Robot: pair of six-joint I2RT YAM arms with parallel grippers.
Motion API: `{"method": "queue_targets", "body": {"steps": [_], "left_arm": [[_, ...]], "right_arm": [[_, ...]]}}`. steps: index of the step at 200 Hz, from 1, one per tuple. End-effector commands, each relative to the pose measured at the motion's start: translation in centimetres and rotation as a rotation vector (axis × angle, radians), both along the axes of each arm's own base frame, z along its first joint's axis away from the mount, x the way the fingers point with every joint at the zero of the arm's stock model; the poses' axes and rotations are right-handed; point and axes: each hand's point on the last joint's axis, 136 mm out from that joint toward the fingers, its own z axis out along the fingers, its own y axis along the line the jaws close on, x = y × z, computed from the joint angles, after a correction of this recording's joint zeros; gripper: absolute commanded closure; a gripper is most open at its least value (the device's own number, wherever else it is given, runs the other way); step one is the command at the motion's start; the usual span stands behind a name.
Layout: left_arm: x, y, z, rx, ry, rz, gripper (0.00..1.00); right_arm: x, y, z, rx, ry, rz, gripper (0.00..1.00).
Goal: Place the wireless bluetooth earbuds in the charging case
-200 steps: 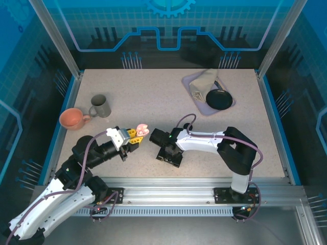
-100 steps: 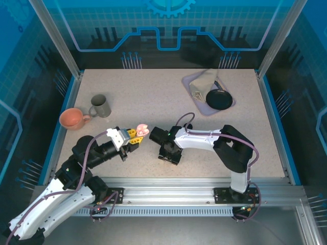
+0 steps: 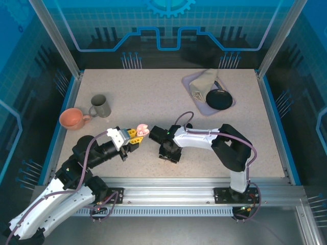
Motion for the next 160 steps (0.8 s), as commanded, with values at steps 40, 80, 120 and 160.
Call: {"method": "queue_targets", "body": {"steps": [40,80,120,160], "left_arm": [[0.0,0.0,1.2,-0.012,-0.034,0.004,1.00],[0.0,0.0,1.1,-0.011,-0.032,0.004,1.00],[0.0,0.0,1.2,-0.011,-0.031,0.005,1.00],[0.0,0.0,1.2,-0.012,-0.028,0.004,1.00]], "right_arm": [[0.3,-0.2,-0.5,-0.023,0.007,0.023,0.66],[0.3,-0.1,-1.0,-0.024,0.018,0.039,0.67],[0.4,0.6,-1.3,0.001,0.019,0.057,0.73],[0.6,0.6,-0.8,0.009,0.002,0.069,0.75]]}}
